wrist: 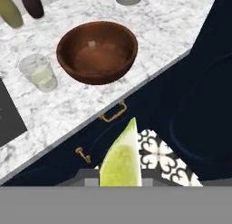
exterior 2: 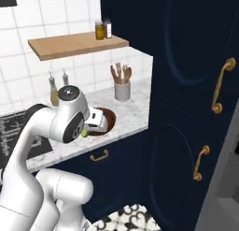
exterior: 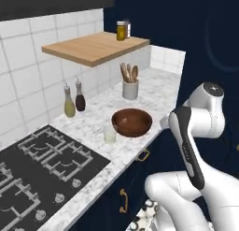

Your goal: Grab a lemon wedge from the fridge and one ice cube from the ice bowl, and put them in the glass of lemonade.

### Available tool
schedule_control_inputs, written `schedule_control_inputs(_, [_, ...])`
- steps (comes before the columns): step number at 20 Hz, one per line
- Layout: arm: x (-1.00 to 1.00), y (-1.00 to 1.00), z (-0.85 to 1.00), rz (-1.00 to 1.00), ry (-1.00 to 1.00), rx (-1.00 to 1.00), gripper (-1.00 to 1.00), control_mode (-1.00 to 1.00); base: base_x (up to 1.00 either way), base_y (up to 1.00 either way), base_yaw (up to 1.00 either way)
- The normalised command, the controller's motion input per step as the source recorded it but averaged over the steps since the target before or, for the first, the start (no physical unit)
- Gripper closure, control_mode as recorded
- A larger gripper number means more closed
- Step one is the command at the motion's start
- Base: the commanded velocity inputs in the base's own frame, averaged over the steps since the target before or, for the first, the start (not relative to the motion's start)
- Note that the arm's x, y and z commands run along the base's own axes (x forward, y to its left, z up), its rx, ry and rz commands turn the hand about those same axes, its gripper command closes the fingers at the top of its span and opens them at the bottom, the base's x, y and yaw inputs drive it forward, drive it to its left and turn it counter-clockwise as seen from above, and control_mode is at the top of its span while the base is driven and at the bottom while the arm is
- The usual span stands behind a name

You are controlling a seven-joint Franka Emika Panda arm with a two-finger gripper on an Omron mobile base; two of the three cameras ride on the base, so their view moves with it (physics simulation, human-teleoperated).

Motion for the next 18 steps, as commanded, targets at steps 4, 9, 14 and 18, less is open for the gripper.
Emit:
schedule_control_inputs(4, [0.00,0.00,0.00,0.00,0.00,0.00,1.00,1.00,0.09,0.27,0.90])
schedule_control_inputs(9, [0.00,0.00,0.00,0.00,0.00,0.00,1.00,1.00,0.33,-0.08,0.68])
schedule_control_inputs(14, [0.00,0.00,0.00,0.00,0.00,0.00,1.00,1.00,0.45,-0.56,0.07])
schedule_control_inputs(18, [0.00,0.00,0.00,0.00,0.00,0.00,1.00,1.00,0.47,-0.03,-0.02])
